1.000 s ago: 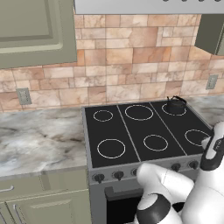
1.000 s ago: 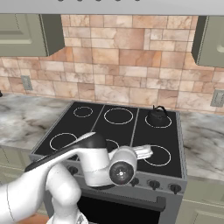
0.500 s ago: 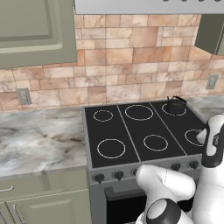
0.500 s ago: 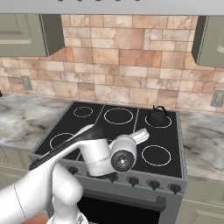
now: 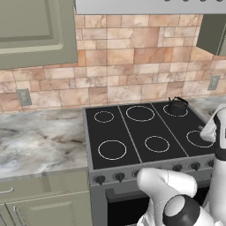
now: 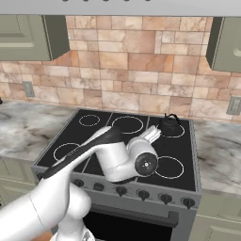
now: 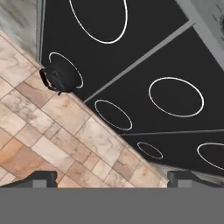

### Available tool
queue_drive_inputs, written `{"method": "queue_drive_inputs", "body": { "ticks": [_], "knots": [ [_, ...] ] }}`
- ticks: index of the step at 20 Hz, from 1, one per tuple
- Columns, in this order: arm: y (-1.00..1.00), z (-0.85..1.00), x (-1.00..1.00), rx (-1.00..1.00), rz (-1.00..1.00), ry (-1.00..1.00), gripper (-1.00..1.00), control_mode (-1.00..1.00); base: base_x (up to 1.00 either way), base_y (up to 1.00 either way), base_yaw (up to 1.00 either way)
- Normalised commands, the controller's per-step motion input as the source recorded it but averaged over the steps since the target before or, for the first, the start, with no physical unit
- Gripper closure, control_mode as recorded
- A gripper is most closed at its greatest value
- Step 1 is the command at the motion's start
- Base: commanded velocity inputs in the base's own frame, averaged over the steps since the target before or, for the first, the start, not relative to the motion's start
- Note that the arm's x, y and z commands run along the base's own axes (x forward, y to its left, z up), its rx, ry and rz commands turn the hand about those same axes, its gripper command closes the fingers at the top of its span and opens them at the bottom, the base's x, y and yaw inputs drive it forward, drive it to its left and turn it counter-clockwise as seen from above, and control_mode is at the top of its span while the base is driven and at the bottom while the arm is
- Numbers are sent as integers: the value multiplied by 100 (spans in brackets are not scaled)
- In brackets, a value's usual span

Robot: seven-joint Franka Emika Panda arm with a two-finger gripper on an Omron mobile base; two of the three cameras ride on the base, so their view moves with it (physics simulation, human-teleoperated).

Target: The kettle is done boiling. Turn off the stove, then wait for 300 timesteps before moving the kettle to the dining table.

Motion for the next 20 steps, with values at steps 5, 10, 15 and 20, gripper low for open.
{"method": "queue_drive_inputs", "body": {
  "ticks": [5, 10, 15, 20],
  "knots": [
    [-3, 22, 8, -13, 19, -6, -100, -100, 0, 0, 0],
    [-5, 19, 0, -16, 16, -11, -100, -100, 0, 0, 0],
    [-14, 4, 2, -19, 16, -18, -100, -100, 0, 0, 0],
    [-26, 0, 3, -18, 17, -23, -100, -100, 0, 0, 0]
  ]
}}
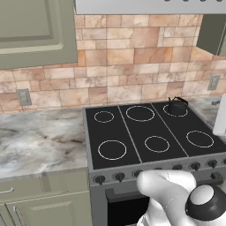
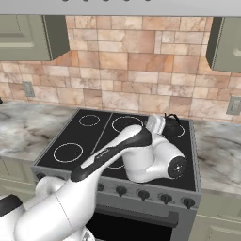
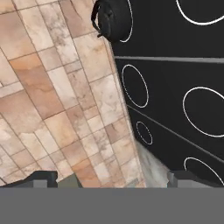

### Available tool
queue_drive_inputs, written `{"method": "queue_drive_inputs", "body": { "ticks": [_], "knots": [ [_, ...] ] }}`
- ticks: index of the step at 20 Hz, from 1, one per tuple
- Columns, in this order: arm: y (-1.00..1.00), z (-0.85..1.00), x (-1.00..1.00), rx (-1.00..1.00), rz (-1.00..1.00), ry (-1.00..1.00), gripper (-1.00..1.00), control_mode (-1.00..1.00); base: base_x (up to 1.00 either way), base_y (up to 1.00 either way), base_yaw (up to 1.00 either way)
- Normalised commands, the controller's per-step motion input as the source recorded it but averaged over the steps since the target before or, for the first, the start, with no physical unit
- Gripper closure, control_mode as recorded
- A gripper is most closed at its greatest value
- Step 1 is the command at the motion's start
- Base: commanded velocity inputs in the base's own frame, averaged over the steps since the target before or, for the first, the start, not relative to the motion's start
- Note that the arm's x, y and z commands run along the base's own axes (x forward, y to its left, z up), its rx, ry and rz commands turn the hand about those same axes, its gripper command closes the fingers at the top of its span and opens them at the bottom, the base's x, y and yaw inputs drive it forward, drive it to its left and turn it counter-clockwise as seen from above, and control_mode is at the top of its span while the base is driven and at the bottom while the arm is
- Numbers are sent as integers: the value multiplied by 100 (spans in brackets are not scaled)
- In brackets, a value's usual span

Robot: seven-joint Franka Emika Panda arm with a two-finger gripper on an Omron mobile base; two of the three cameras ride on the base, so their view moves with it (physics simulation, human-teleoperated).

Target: The kettle is done boiling. Turn off the stove, then wait for 300 timesteps before moving the kettle to the dining table.

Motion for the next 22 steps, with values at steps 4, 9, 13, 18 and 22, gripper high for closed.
{"method": "queue_drive_inputs", "body": {
  "ticks": [4, 9, 13, 18, 22],
  "knots": [
    [-20, 0, 10, -17, 16, -22, -100, -100, 0, 0, 0],
    [-20, 1, 16, -16, 17, -18, -100, -100, 0, 0, 0],
    [-14, 2, 20, -16, 16, -13, -100, -100, 0, 0, 0],
    [-15, 0, 23, -14, 16, -8, -100, -100, 0, 0, 0],
    [-14, 0, 23, -13, 15, -3, -100, -100, 0, 0, 0]
  ]
}}
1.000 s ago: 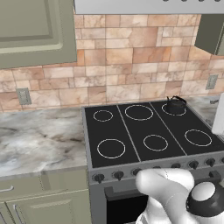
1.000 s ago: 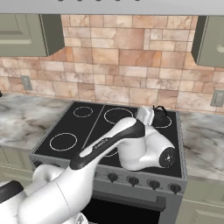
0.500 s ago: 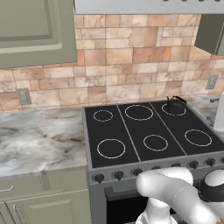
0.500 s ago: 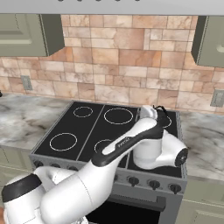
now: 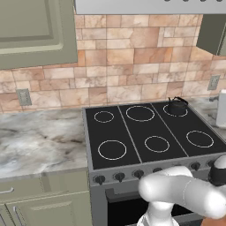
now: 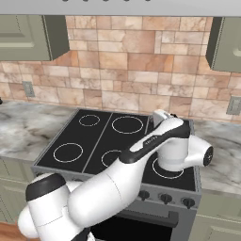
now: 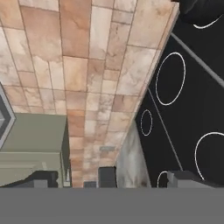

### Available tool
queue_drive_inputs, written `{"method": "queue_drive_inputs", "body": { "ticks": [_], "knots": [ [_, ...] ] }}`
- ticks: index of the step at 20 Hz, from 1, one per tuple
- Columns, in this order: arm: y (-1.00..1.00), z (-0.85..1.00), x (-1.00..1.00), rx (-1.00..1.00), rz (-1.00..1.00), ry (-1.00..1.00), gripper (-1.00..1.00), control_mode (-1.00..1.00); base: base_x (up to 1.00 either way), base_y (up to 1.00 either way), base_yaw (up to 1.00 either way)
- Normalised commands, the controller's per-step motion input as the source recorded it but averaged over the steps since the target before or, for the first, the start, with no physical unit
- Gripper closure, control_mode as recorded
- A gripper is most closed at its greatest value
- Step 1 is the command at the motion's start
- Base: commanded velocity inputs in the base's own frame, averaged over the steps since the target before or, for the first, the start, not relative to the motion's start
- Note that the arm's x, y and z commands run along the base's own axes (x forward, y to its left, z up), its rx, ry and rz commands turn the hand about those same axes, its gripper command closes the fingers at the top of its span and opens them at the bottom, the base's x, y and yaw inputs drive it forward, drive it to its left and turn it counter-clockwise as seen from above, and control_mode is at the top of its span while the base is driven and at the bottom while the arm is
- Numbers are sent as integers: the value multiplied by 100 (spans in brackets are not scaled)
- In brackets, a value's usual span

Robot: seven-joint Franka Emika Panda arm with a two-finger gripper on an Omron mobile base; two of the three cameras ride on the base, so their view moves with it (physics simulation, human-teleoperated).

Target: The kettle is done boiling. Turn off the stove, then wait for 300 timesteps before moving the kettle to the dining table.

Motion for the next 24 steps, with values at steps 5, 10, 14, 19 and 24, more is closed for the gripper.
{"method": "queue_drive_inputs", "body": {
  "ticks": [5, 10, 14, 19, 24],
  "knots": [
    [-10, 0, 17, -13, 14, -3, -100, -100, 0, 0, 0],
    [-8, 0, 17, -12, 14, -3, -100, -100, 0, 0, 0],
    [-8, 0, 15, -11, 12, -4, -100, -100, 0, 0, 0],
    [-6, -17, 5, -4, 4, 0, -100, -100, 0, 0, 0],
    [-17, -14, 21, -4, 4, 0, -100, -100, 0, 0, 0]
  ]
}}
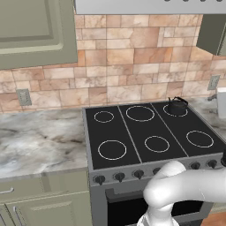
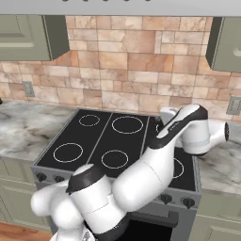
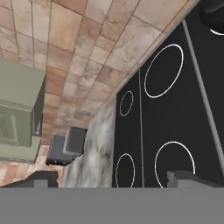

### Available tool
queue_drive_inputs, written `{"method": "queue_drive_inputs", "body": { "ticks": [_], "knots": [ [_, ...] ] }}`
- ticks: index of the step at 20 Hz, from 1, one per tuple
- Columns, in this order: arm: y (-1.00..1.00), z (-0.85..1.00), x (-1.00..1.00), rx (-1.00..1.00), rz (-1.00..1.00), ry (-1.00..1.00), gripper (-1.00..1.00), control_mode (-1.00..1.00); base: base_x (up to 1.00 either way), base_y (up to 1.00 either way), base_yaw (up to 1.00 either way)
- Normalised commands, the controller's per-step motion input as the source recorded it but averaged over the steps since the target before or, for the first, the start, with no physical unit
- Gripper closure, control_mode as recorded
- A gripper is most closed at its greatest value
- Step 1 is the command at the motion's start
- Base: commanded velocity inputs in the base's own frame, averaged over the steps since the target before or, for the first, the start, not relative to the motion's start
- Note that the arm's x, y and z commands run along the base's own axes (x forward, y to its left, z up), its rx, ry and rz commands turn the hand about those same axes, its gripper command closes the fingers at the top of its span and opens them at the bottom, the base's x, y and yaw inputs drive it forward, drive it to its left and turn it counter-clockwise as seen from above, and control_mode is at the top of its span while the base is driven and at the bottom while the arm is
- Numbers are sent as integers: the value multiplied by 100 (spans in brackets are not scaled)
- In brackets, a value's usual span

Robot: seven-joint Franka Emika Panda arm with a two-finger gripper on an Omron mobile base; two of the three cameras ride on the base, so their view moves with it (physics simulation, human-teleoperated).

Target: The kettle is done boiling. Turn off the stove, then wait for 300 timesteps before moving the kettle to the dining table.

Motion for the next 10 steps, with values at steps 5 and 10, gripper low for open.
{"method": "queue_drive_inputs", "body": {
  "ticks": [5, 10],
  "knots": [
    [-4, -1, 36, -2, 1, 0, -100, -100, 0, 0, 0],
    [0, 0, 40, -3, 0, 0, -100, -100, 0, 0, 0]
  ]
}}
